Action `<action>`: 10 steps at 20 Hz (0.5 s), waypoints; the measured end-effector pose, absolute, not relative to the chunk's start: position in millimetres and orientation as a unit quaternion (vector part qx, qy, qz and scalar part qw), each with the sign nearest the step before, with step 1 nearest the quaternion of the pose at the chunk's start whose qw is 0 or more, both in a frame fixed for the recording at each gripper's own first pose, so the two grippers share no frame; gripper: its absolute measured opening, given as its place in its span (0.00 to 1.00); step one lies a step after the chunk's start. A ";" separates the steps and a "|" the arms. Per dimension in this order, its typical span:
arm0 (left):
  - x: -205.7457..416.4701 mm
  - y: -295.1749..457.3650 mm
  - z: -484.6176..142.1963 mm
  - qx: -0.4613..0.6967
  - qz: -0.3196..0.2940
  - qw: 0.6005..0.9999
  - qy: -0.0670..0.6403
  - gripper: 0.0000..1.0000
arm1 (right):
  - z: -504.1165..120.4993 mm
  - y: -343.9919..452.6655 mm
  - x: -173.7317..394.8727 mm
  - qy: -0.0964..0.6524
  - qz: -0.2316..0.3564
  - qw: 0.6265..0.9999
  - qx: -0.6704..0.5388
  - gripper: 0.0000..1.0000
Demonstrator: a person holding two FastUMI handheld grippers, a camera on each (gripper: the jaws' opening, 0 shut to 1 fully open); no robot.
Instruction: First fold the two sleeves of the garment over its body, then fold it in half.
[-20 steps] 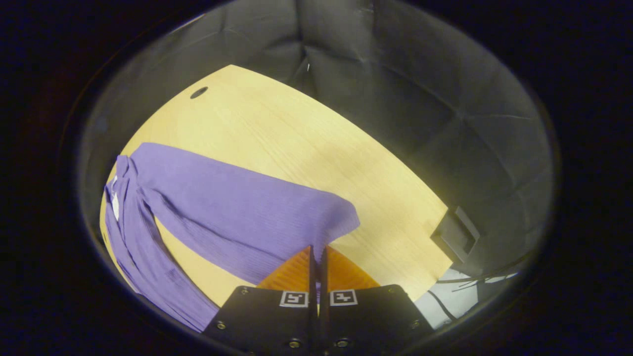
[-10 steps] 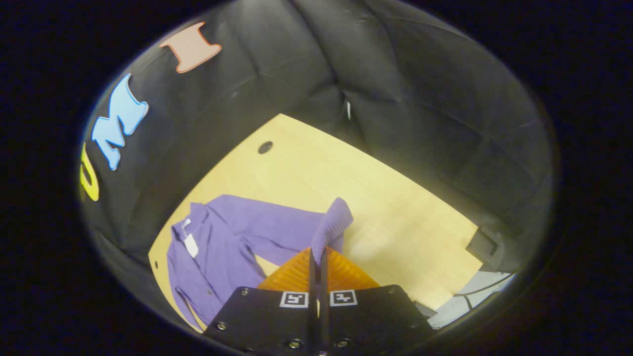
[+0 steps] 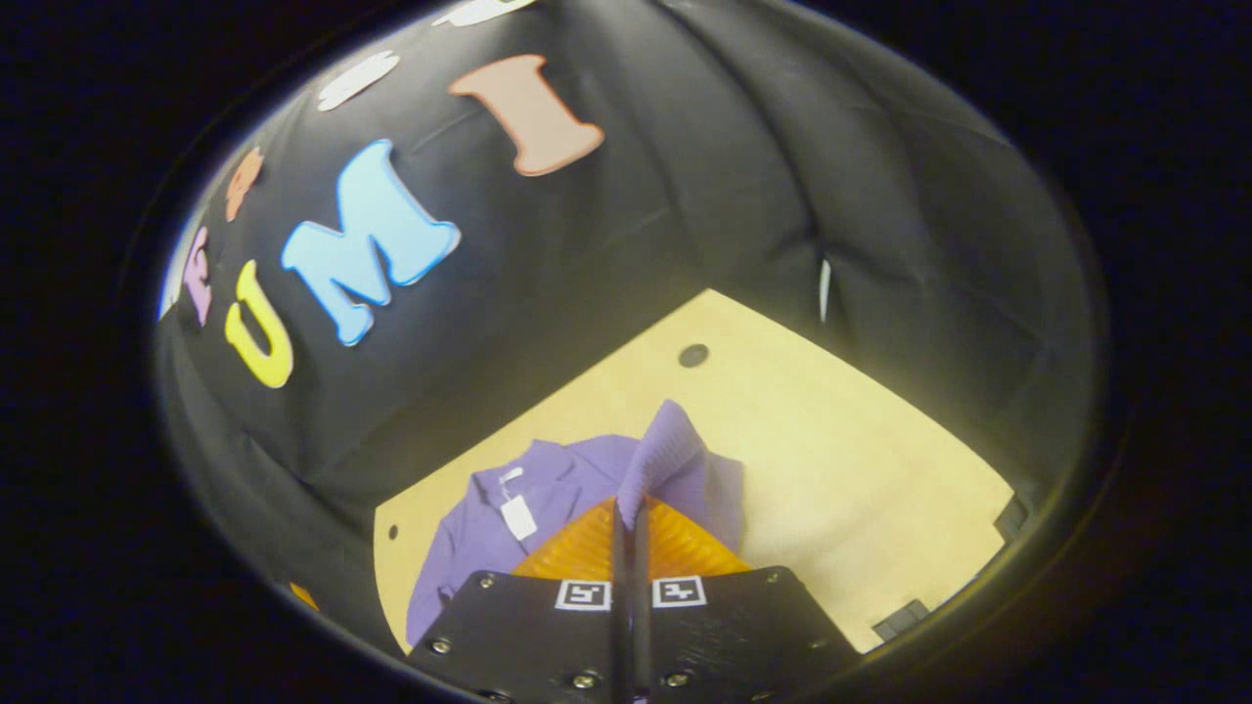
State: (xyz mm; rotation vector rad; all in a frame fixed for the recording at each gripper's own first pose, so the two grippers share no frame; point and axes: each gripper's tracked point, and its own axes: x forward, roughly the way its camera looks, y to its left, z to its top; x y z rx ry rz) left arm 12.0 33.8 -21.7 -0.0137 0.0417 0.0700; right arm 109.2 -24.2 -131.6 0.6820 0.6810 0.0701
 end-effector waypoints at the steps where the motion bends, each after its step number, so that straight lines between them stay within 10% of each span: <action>1: 11.9 34.7 -22.2 -0.008 0.036 0.999 0.021 0.95 | -121.5 -15.3 110.4 0.319 0.050 0.891 0.320 0.01; 10: 7.6 53.9 -36.1 -0.018 0.063 0.997 0.034 0.95 | -94.4 101.9 87.0 0.318 0.196 0.895 0.242 0.01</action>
